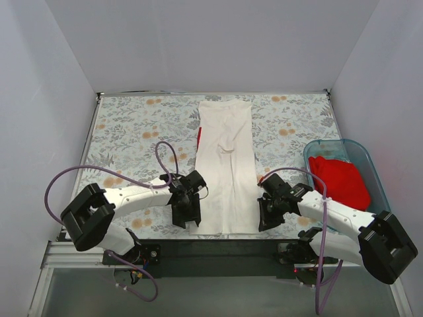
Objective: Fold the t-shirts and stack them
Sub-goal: Fold the tshirt
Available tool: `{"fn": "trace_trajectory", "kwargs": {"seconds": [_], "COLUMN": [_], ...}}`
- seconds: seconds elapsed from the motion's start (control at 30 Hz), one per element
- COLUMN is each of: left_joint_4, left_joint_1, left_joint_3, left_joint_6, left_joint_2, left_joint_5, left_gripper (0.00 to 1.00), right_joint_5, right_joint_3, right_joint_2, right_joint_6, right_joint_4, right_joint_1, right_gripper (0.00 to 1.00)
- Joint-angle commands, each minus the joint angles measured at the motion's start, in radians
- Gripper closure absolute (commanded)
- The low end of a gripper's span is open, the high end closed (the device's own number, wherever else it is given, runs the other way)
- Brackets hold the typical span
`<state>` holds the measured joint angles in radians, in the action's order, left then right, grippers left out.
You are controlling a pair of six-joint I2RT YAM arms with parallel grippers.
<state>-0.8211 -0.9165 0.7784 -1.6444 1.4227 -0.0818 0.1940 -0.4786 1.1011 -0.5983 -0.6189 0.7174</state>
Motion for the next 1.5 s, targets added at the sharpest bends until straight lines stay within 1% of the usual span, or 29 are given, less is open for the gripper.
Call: {"fn": "trace_trajectory", "kwargs": {"seconds": [0.0,0.07,0.1,0.4,0.43,0.5,0.57,0.63,0.67,0.7,0.8,0.87,0.97,1.03,1.1,1.13,1.2,1.23,1.27,1.3,1.33,1.37,1.4,1.47], "left_joint_4": [0.007,0.007,0.008,-0.003,-0.004,-0.004,-0.009,-0.013,-0.015,-0.022,-0.047,-0.076,-0.108,-0.130,-0.116,-0.099,-0.059,-0.052,-0.052,-0.055,-0.056,-0.053,-0.047,-0.012], "left_joint_1": [-0.010,-0.016,-0.018,-0.042,-0.047,-0.050,-0.050,-0.050,-0.051,-0.053,-0.070,-0.099,-0.174,-0.206,-0.205,-0.185,-0.125,-0.058,-0.026,0.008,0.075,0.111,0.176,0.231], "left_joint_3": [0.009,0.013,0.015,0.022,0.022,0.025,0.028,0.033,0.036,0.038,0.042,0.027,0.007,0.002,0.008,0.016,0.053,0.071,0.096,0.146,0.175,0.200,0.252,0.295], "left_joint_6": [0.008,0.009,0.009,0.018,0.018,0.018,0.020,0.023,0.023,0.024,0.012,-0.008,-0.058,-0.084,-0.089,-0.077,-0.026,-0.003,0.020,0.076,0.098,0.121,0.170,0.208], "left_joint_2": [0.015,0.024,0.033,0.102,0.108,0.111,0.116,0.122,0.124,0.124,0.092,0.065,-0.002,-0.054,-0.086,-0.109,-0.113,-0.111,-0.093,-0.081,-0.065,-0.027,-0.009,0.047], "left_joint_5": [-0.021,-0.022,-0.022,-0.041,-0.039,-0.039,-0.039,-0.041,-0.041,-0.038,-0.045,-0.059,-0.087,-0.098,-0.111,-0.134,-0.154,-0.154,-0.135,-0.112,-0.089,-0.057,-0.050,-0.030], "left_gripper": [0.53,0.55,0.58,0.61,0.64,0.69,0.79,0.85,0.95,1.00,1.00,1.00,1.00,1.00,1.00,1.00,1.00,1.00,1.00,1.00,1.00,1.00,1.00,1.00], "right_joint_5": [-0.019,-0.019,-0.019,-0.022,-0.022,-0.022,-0.025,-0.025,-0.024,-0.019,0.010,0.047,0.096,0.107,0.090,0.070,-0.017,-0.046,-0.104,-0.132,-0.158,-0.206,-0.235,-0.269], "right_joint_3": [0.020,0.020,0.021,0.020,0.020,0.020,0.011,0.002,-0.002,-0.008,-0.029,-0.044,-0.074,-0.089,-0.109,-0.142,-0.193,-0.218,-0.274,-0.302,-0.336,-0.397,-0.434,-0.526], "right_joint_2": [-0.010,-0.010,-0.012,-0.024,-0.024,-0.027,-0.026,-0.023,-0.023,-0.024,-0.041,-0.059,-0.084,-0.102,-0.129,-0.132,-0.103,-0.084,-0.042,-0.017,0.009,0.064,0.092,0.172], "right_joint_6": [0.006,0.006,0.008,0.008,0.006,0.009,0.011,0.015,0.018,0.020,0.035,0.058,0.071,0.060,0.055,0.058,0.086,0.100,0.115,0.155,0.175,0.199,0.239,0.278], "right_joint_4": [0.008,0.010,0.011,0.010,0.011,0.010,0.010,0.007,0.007,0.007,-0.005,-0.044,-0.111,-0.130,-0.139,-0.140,-0.147,-0.147,-0.145,-0.140,-0.139,-0.137,-0.128,-0.111], "right_joint_1": [-0.001,-0.001,-0.001,-0.001,-0.001,-0.001,-0.002,-0.001,-0.001,-0.001,0.001,0.002,0.025,0.046,0.047,0.047,0.040,0.030,0.024,0.016,-0.005,-0.018,-0.042,-0.068], "right_gripper": [0.96,0.96,0.96,0.98,0.98,0.99,0.99,0.99,0.99,0.99,0.99,0.99,0.99,0.99,0.99,0.99,0.99,0.99,0.99,0.99,0.99,0.99,0.99,0.99]}}
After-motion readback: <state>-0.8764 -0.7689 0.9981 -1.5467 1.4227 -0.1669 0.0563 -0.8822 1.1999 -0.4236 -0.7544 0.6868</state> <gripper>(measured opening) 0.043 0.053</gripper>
